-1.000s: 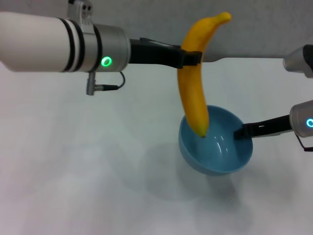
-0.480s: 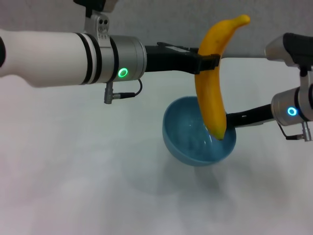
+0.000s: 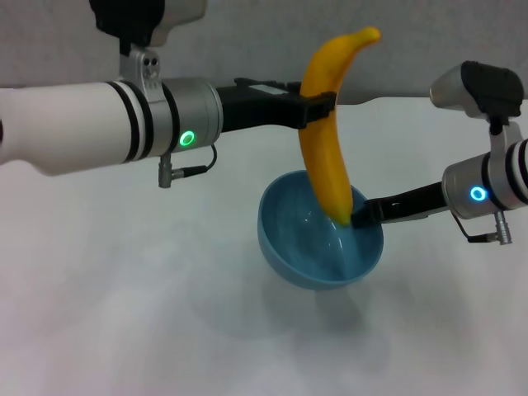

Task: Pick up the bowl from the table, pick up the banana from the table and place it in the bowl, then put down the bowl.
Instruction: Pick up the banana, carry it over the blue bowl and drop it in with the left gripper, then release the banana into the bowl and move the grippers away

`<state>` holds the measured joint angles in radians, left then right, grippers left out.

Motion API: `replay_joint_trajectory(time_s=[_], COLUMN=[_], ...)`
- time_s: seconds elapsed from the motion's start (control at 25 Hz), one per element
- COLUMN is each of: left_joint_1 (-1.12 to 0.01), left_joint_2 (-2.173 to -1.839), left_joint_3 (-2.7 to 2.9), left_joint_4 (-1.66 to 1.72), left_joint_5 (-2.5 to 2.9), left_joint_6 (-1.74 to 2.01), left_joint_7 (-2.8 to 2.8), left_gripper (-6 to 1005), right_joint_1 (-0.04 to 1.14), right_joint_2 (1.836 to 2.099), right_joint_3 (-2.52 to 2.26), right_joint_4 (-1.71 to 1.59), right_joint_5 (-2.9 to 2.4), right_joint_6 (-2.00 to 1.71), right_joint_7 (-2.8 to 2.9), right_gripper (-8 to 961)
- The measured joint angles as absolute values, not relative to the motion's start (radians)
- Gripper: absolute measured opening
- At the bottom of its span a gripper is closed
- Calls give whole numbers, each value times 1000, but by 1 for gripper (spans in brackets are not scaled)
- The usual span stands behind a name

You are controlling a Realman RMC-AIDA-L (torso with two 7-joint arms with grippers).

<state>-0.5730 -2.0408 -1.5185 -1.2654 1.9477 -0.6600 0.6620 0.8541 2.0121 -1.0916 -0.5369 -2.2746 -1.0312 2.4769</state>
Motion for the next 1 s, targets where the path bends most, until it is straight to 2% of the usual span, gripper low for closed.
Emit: replay_joint_trajectory(time_s=[0.96,1.0], left_joint_1=[-534,-533], left_joint_2=[-2040,-2039], left_joint_3=[-1480,-1486], left_joint_4=[-1212,-1215], left_joint_5=[1934,1934], left_joint_6=[-641,-641], left_joint_7=[728,732], left_gripper=[691,734], right_joint_1=[835,832], right_joint_2=[2006,2006], right_joint_3=[-1083,-1083], right_joint_4=[-538,-537], right_joint_5=[-2272,-2275], right_joint_6=[-1027,-1026], right_joint_7=[2480,2480], right_gripper=[30,31])
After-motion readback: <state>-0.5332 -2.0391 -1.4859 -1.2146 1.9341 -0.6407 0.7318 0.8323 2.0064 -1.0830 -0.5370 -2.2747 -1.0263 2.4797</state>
